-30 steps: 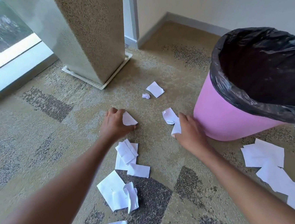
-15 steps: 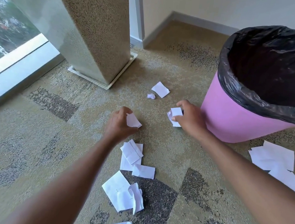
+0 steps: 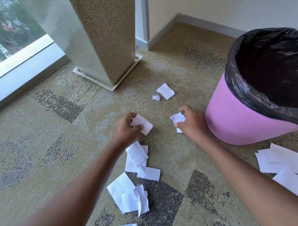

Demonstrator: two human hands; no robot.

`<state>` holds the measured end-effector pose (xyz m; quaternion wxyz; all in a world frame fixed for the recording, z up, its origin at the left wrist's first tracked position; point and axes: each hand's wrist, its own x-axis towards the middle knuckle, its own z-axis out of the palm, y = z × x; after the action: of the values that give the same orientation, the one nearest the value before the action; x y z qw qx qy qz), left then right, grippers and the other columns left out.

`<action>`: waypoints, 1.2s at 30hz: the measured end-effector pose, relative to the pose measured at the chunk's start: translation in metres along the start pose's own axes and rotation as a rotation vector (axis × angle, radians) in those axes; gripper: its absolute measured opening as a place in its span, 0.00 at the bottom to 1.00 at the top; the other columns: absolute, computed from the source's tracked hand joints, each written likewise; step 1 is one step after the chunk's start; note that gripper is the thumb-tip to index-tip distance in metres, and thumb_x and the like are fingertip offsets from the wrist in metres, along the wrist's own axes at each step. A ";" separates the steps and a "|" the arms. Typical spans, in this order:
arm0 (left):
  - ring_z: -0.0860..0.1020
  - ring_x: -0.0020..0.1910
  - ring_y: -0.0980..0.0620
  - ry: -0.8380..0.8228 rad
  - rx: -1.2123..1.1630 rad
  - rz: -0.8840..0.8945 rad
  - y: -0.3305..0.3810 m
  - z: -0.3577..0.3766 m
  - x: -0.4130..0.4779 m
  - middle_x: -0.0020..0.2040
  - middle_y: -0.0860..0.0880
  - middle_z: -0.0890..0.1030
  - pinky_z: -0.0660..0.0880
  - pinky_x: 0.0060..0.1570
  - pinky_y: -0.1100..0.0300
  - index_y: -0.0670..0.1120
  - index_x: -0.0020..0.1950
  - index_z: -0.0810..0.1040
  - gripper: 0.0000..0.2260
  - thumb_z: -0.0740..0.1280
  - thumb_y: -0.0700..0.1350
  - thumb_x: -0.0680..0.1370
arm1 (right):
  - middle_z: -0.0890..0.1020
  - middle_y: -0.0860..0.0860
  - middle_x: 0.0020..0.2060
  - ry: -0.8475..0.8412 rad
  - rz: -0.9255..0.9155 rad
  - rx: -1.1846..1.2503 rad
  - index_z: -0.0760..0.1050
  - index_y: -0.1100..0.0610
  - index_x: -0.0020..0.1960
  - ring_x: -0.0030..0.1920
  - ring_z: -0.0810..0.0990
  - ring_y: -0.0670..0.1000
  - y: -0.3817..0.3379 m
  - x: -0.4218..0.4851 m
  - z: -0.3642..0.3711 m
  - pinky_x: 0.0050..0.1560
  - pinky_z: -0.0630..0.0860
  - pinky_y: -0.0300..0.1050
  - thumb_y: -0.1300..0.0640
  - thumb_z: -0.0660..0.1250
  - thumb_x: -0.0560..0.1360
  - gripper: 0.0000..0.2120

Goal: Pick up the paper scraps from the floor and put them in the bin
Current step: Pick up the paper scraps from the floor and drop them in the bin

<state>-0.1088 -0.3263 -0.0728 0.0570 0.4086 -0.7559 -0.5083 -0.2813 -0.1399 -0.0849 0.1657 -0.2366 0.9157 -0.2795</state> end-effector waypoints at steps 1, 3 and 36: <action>0.86 0.47 0.40 -0.015 -0.065 -0.025 0.003 0.002 -0.003 0.55 0.40 0.85 0.86 0.48 0.43 0.46 0.64 0.79 0.17 0.74 0.39 0.76 | 0.86 0.51 0.53 0.006 0.004 0.025 0.80 0.51 0.60 0.54 0.83 0.56 0.000 -0.003 0.000 0.54 0.81 0.57 0.56 0.81 0.70 0.21; 0.87 0.46 0.39 -0.042 -0.182 -0.046 0.013 0.008 -0.008 0.55 0.38 0.85 0.84 0.45 0.45 0.42 0.64 0.79 0.13 0.71 0.35 0.80 | 0.84 0.46 0.44 0.021 0.024 0.074 0.82 0.49 0.54 0.47 0.84 0.55 -0.003 -0.011 -0.002 0.48 0.82 0.55 0.52 0.80 0.70 0.14; 0.86 0.60 0.41 -0.496 -0.760 0.117 0.300 0.058 -0.112 0.61 0.39 0.86 0.83 0.62 0.42 0.40 0.68 0.78 0.15 0.67 0.39 0.82 | 0.88 0.58 0.56 0.429 0.092 1.161 0.82 0.60 0.59 0.56 0.89 0.60 -0.071 -0.111 -0.268 0.49 0.87 0.62 0.63 0.71 0.81 0.07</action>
<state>-0.2320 -0.1638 0.1812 0.0486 0.1813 -0.5283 -0.8280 -0.2815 -0.0178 0.1877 0.0918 -0.0066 0.6365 -0.7657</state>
